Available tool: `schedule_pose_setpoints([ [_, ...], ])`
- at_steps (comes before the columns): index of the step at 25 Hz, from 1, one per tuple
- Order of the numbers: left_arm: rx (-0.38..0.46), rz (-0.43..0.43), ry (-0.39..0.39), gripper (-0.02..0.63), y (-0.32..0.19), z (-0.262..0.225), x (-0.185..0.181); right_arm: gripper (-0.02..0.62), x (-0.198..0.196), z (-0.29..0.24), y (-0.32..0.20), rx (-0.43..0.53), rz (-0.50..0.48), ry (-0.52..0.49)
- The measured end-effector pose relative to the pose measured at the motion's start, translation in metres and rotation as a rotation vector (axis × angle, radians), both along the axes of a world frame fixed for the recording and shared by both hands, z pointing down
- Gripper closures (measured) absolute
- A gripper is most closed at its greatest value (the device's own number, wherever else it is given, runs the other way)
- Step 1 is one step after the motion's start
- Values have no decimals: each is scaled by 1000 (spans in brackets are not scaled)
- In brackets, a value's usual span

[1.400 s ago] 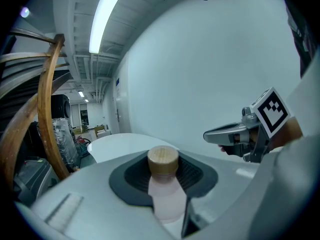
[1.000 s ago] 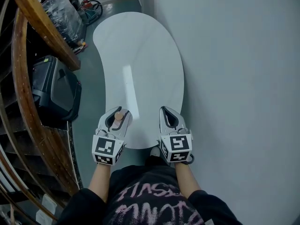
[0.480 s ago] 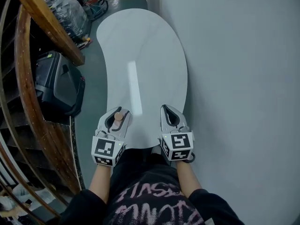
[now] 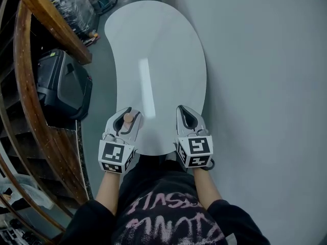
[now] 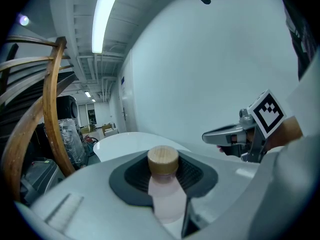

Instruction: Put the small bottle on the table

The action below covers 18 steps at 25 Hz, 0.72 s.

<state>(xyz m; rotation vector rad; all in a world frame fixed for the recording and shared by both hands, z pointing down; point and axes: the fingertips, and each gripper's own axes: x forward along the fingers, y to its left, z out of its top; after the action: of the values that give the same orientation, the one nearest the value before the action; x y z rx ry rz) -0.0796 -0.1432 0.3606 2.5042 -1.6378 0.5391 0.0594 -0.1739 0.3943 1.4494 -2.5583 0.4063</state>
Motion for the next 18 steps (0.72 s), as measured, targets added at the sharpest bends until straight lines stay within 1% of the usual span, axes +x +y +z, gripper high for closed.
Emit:
schedule_pose_setpoints([
  [8,-6,28,9,476,-9,3,4,586,0,-1,-5,1,13,14],
  [18,-4,20,36,477,-19,9,2,586,-7,4,-8,-8,-6,33],
])
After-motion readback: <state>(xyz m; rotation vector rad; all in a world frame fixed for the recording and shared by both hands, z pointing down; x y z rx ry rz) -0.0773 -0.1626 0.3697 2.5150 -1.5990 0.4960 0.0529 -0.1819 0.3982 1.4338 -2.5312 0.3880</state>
